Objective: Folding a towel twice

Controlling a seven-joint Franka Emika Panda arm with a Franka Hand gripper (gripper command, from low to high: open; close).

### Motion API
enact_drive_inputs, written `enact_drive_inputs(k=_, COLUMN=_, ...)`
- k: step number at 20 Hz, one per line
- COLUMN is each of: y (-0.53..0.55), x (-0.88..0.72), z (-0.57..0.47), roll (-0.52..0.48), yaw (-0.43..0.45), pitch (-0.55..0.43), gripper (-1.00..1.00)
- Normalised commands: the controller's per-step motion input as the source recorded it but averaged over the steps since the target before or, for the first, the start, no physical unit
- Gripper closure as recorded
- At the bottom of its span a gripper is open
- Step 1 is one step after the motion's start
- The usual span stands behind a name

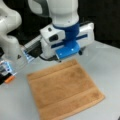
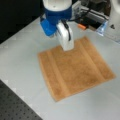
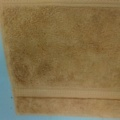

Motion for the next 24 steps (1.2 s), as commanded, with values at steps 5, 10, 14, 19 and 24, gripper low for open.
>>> enact_drive_inputs(k=5, y=0.20, x=0.62, z=-0.04, roll=0.023, yaw=-0.194, pitch=0.397, gripper=-1.00)
enact_drive_inputs(k=10, y=0.14, x=0.64, z=-0.04, roll=0.016, yaw=-0.195, pitch=0.316, gripper=-1.00)
enact_drive_inputs(k=14, y=0.16, x=0.65, z=-0.07, roll=-0.008, yaw=-0.253, pitch=0.222, gripper=-1.00)
enact_drive_inputs(k=19, y=0.14, x=0.58, z=-0.05, roll=-0.068, yaw=-0.235, pitch=0.255, gripper=-1.00)
enact_drive_inputs(k=24, y=0.09, x=0.52, z=-0.02, roll=-0.054, yaw=-0.221, pitch=0.195, gripper=-1.00)
